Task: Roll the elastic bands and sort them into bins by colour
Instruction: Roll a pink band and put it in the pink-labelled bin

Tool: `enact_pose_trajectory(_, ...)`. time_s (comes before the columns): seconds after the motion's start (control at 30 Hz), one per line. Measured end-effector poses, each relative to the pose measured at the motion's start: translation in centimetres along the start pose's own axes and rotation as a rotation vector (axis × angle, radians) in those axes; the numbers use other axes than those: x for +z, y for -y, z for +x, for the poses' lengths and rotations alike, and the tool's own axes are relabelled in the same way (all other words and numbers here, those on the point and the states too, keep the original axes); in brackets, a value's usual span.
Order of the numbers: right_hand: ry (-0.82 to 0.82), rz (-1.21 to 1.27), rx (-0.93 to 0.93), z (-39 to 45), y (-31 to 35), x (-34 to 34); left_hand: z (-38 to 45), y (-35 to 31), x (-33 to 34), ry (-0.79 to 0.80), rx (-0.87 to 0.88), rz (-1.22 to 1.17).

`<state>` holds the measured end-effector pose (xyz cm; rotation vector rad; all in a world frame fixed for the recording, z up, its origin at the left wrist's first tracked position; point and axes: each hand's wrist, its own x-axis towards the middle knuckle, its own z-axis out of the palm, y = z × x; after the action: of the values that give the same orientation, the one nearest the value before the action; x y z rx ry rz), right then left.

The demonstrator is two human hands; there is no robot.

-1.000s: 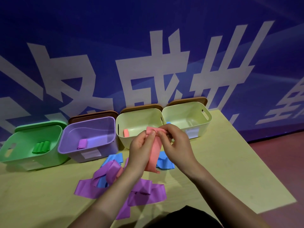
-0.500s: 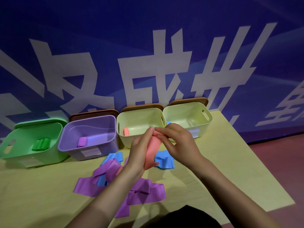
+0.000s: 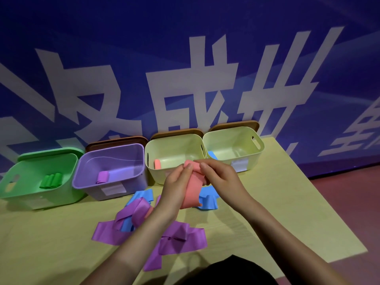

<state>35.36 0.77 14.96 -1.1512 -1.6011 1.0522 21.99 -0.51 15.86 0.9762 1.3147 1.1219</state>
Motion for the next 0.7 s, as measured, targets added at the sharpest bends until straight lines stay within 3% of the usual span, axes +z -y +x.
enact_pose_trajectory(0.3, -0.104, -0.071, -0.137, -1.5, 0.0, 1.1, -0.5, 2.0, -0.6, 0.004, 0.259, 0.235)
enact_pose_trajectory(0.53, -0.058, -0.059, -0.163, -1.6, 0.2, 2.4, -2.2, 1.4, -1.9, -0.086, -0.016, 0.063)
enact_pose_trajectory(0.7, -0.074, -0.108, -0.216, -1.0, 0.3, 3.1, -2.3, 1.2, -2.6, -0.081, 0.055, -0.036)
